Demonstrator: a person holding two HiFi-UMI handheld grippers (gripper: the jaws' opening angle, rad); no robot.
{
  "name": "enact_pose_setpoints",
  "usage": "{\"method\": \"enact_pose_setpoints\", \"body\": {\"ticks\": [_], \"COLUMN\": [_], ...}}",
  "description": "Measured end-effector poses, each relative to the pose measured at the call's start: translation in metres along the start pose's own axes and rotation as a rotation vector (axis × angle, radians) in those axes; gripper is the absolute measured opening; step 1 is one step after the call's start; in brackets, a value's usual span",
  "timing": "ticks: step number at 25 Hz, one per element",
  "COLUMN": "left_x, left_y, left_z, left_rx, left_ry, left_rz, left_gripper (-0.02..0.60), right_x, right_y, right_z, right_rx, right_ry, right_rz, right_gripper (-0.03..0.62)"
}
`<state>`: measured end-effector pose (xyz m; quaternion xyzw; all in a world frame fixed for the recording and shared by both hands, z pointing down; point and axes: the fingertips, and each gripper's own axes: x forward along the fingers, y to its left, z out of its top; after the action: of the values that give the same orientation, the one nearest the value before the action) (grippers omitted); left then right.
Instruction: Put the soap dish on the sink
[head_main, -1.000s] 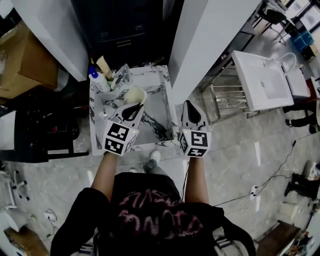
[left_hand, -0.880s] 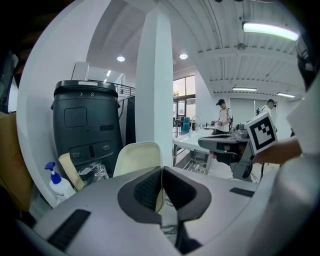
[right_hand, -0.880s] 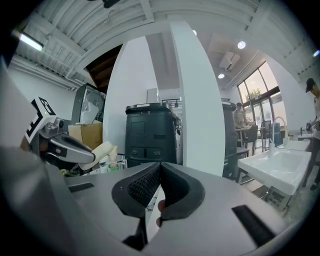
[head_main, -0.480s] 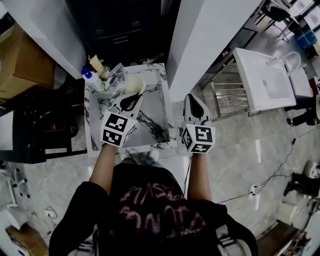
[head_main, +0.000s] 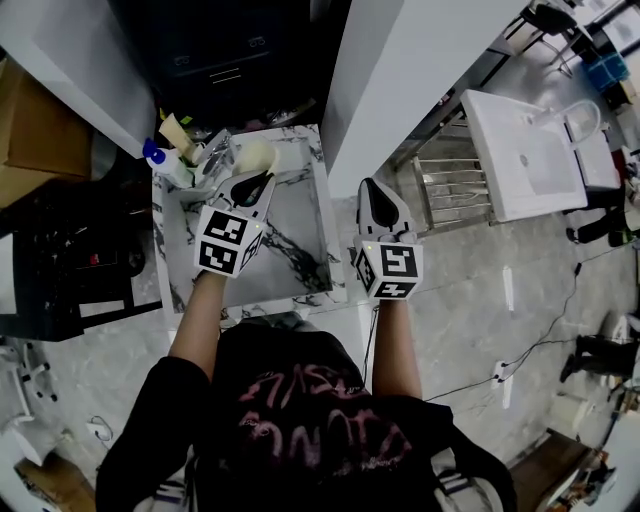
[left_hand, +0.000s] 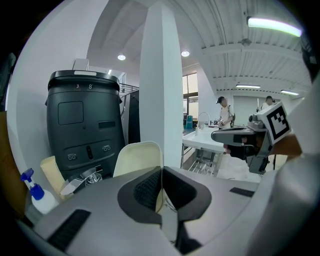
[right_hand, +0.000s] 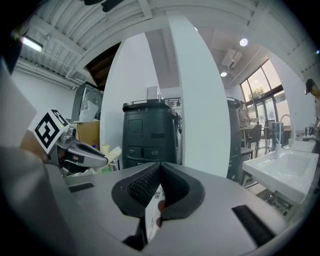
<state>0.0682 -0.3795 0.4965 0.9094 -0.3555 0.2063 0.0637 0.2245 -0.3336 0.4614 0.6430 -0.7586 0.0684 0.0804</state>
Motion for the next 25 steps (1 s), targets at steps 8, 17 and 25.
{"method": "enact_pose_setpoints", "body": {"ticks": [8,17,25], "left_x": [0.04,0.085,0.113], "left_y": [0.016,0.032,0.044], "left_z": [-0.026,-0.068,-0.108], "left_rx": [-0.011,-0.056,-0.074], "left_ry": [0.075,0.175,0.264], "left_rz": [0.0,-0.01,0.001], "left_gripper": [0.025,0.025,0.025], "right_x": [0.016,0.031,0.039], "right_y": [-0.004,-0.015,-0.022], "right_z": [-0.005,-0.016,-0.044], "right_rx": [-0.016,0.006,0.022], "right_ry": [0.031,0.038,0.077], "right_rz": [0.019,0.017,0.015], "right_gripper": [0.014,0.014,0.014]}}
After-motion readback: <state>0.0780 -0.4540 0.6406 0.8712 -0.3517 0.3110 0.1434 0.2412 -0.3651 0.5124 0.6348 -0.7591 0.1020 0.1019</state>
